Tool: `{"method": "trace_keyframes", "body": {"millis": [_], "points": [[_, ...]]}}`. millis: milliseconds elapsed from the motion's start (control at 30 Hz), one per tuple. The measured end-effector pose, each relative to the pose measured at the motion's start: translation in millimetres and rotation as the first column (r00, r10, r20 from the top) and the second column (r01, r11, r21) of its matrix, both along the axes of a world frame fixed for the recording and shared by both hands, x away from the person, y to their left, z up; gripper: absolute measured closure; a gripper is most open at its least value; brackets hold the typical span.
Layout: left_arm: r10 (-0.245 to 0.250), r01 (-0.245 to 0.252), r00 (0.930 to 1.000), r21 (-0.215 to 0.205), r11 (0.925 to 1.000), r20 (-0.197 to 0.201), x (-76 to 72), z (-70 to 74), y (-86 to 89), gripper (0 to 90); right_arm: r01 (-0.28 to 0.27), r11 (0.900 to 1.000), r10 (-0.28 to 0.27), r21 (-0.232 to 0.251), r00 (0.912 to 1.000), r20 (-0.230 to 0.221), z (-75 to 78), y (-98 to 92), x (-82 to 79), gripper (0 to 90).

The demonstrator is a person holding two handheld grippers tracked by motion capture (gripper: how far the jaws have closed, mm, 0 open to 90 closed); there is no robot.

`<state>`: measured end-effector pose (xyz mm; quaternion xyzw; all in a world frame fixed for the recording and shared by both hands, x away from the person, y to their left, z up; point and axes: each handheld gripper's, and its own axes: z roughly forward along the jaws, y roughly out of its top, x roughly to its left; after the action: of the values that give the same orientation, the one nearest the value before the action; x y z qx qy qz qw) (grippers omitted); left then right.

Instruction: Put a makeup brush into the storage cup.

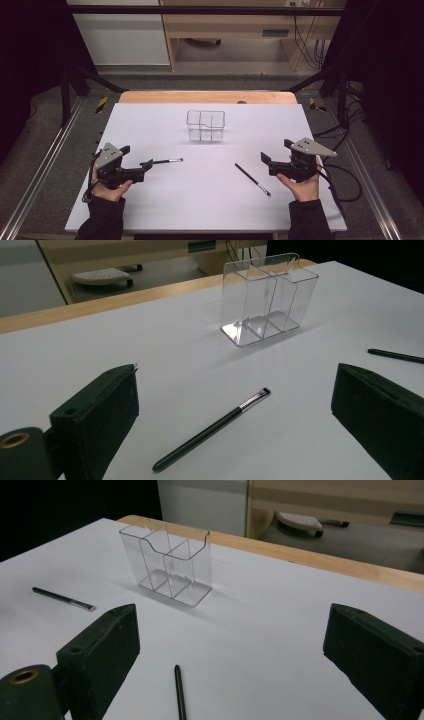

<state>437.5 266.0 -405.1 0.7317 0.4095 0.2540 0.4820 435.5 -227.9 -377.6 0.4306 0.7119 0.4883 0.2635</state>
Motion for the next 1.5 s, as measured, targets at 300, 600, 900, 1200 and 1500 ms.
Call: {"method": "trace_keyframes", "body": {"millis": [300, 600, 900, 1200, 1500], "points": [[-0.007, 0.007, 0.9999, 0.009, 0.9999, -0.008, 0.6, -2.5, -2.5, 3.8, -0.029, 0.998, 0.026, -0.051, 0.9983, -0.052, -7.9, 12.0, 4.6, 9.1], [-0.015, 0.015, 0.9997, 0.017, 0.9997, -0.02, 2.0, -4.9, -4.2, 3.8, -0.043, 0.995, 0.034, -0.089, 0.9948, -0.095, -13.7, 22.0, 7.7, 9.5], [-0.023, 0.023, 0.9995, 0.026, 0.9994, -0.022, 2.2, -5.9, -6.6, 3.9, -0.052, 0.99, 0.032, -0.131, 0.9886, -0.147, -18.3, 27.5, 11.3, 10.8], [-0.032, 0.034, 0.999, 0.037, 0.9988, -0.032, 2.8, -8.3, -9.6, 4.0, -0.069, 0.979, 0.031, -0.194, 0.981, -0.192, -26.1, 36.3, 15.8, 11.7], [-0.041, 0.043, 0.9984, 0.045, 0.9981, -0.04, 3.1, -10.2, -12.1, 4.0, -0.076, 0.967, 0.023, -0.243, 0.9766, -0.214, -30.0, 43.1, 18.0, 13.0]]}}
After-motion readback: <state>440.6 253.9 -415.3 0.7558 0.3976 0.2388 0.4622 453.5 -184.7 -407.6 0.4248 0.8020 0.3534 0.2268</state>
